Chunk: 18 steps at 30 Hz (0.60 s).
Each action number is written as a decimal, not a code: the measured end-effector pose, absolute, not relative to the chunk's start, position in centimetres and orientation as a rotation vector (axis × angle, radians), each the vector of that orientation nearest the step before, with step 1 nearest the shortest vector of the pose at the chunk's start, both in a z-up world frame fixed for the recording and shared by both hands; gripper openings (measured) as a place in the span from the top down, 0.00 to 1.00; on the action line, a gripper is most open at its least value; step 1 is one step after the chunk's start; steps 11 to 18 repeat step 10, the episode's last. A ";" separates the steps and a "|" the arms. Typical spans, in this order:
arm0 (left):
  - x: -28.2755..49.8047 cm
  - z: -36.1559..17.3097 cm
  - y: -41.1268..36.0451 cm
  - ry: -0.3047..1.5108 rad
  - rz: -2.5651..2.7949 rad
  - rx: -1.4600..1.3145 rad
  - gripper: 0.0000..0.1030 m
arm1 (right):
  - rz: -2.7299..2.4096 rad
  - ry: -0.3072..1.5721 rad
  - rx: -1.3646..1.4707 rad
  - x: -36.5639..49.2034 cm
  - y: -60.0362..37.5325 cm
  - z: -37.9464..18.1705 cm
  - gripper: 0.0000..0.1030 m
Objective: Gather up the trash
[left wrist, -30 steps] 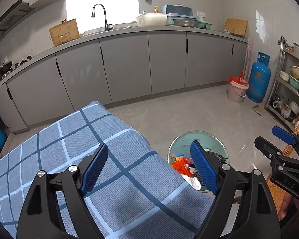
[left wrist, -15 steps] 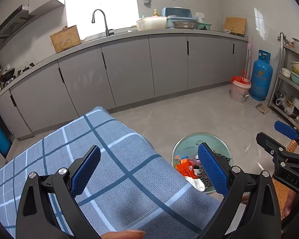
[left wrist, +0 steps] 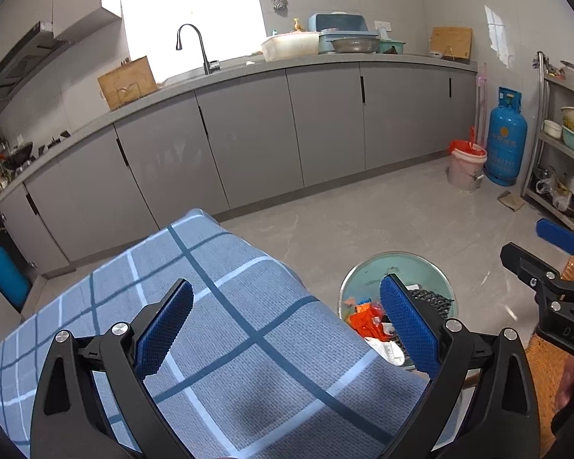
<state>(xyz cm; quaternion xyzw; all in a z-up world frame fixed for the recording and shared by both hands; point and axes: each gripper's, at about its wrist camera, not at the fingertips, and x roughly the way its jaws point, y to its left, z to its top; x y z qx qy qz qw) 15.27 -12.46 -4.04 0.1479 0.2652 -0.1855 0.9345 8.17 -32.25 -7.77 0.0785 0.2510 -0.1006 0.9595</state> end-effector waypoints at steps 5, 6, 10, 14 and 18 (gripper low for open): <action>15.4 -3.8 -12.1 0.563 -0.393 0.271 0.06 | -0.204 0.504 0.157 8.0 -32.2 -7.6 0.23; 15.5 -3.8 -12.0 0.567 -0.400 0.263 0.06 | -0.205 0.503 0.157 8.0 -32.2 -7.6 0.23; 15.4 -3.9 -11.8 0.563 -0.404 0.260 0.06 | -0.211 0.505 0.157 7.9 -32.3 -7.6 0.23; 15.4 -3.9 -11.8 0.563 -0.404 0.260 0.06 | -0.211 0.505 0.157 7.9 -32.3 -7.6 0.23; 15.4 -3.9 -11.8 0.563 -0.404 0.260 0.06 | -0.211 0.505 0.157 7.9 -32.3 -7.6 0.23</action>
